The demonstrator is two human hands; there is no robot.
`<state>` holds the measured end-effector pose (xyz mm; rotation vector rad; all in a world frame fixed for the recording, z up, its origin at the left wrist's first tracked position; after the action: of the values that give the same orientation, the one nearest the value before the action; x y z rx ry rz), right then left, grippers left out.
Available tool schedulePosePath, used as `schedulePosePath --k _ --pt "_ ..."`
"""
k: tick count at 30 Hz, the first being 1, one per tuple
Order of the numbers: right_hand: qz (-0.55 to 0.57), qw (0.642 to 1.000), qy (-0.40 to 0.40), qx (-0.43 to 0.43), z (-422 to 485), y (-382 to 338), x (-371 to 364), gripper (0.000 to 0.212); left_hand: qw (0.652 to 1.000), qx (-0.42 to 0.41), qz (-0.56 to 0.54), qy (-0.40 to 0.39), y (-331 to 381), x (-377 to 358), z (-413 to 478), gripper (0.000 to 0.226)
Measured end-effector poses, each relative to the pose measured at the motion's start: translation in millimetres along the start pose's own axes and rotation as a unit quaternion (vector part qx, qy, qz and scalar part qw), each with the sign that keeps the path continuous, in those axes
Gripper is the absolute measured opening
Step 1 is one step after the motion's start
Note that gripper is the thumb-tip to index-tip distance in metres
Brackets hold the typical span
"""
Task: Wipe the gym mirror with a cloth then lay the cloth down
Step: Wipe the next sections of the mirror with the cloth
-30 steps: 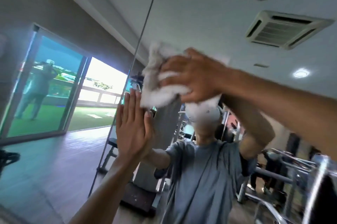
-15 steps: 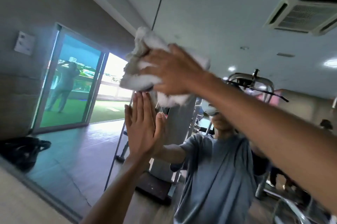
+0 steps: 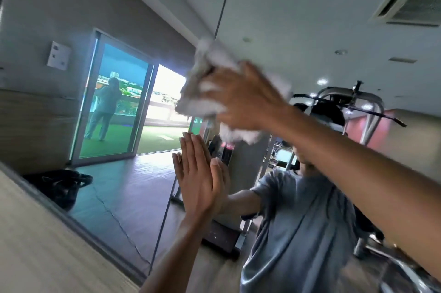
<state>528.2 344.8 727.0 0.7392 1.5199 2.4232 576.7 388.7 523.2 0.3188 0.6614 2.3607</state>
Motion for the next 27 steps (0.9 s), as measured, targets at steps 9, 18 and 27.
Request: schedulePosePath --k 9,18,27 --pt "-0.019 0.996 0.026 -0.085 -24 -67 -23 0.057 0.999 0.001 -0.046 -0.014 -4 2 -2 0.071" --pt "0.012 0.980 0.026 -0.196 -49 -5 -2 0.058 0.997 0.006 -0.083 -0.003 -8 6 -4 0.070" --pt "0.069 0.985 -0.152 -0.039 -116 -20 11 0.062 0.997 0.000 -0.005 -0.079 -9 18 -6 0.071"
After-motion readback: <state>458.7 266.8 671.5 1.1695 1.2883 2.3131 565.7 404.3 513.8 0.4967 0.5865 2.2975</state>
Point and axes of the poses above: each hand's wrist, its own z-axis towards the middle knuckle, its own x-axis out of the back of the hand, y = z × x, the point moved 3 cm from there along z, towards the middle knuckle, and after that the axes turned 5 degrees about -y, right-handed, at the moved point
